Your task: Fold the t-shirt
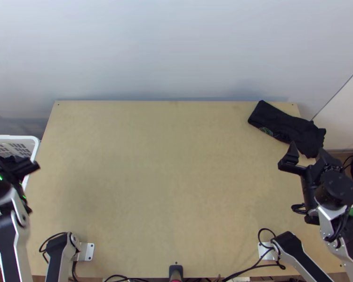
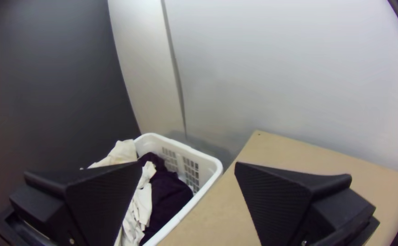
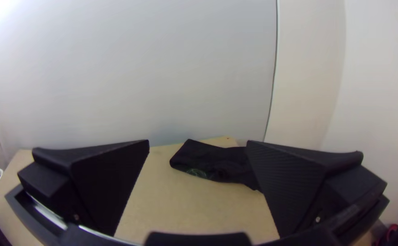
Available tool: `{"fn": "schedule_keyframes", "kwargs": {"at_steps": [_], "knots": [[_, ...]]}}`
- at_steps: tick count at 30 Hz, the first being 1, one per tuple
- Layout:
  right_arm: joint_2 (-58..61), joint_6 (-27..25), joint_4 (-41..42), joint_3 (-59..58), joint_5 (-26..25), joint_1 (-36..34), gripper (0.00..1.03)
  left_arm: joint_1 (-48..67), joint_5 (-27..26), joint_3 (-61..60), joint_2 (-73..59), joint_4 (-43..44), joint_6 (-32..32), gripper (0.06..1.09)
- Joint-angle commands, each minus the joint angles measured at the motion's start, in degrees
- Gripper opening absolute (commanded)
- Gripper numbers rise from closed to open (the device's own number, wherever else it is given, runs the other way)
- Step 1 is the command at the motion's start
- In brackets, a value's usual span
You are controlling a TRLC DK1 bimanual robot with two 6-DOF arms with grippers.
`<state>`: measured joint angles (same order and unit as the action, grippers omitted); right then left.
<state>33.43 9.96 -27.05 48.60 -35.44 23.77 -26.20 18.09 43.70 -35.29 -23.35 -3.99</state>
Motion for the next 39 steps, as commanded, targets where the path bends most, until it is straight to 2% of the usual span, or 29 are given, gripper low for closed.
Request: {"fn": "schedule_keyframes", "kwargs": {"at_steps": [1,7,12,13,19,30,39], "knots": [[4.01,1.29,-5.82,5.72,-0.07,0.31,0.99,-13.09,-4.38,9.12,-16.57,-1.69,1.88,1.05],[7.35,1.03,-12.85,6.95,-0.07,0.22,0.99,-24.52,-4.99,15.80,-33.00,1.65,3.90,1.04],[7.88,2.17,-11.98,8.18,0.02,0.22,0.98,-33.66,-4.99,20.37,-46.89,8.32,2.67,1.04],[8.41,2.17,-11.80,8.35,0.02,0.31,0.96,-35.24,-5.08,21.78,-49.53,8.94,2.58,1.04],[9.20,2.26,-10.75,7.83,0.02,0.40,0.98,-42.97,-4.99,32.67,-64.82,9.56,3.81,1.04],[9.55,2.09,-10.83,7.83,0.11,0.66,0.98,-48.86,-3.23,55.35,-87.85,9.47,3.81,1.04],[10.25,0.85,-11.45,7.56,0.20,0.75,0.98,-49.39,-1.56,68.71,-99.18,7.09,4.16,1.03]]}}
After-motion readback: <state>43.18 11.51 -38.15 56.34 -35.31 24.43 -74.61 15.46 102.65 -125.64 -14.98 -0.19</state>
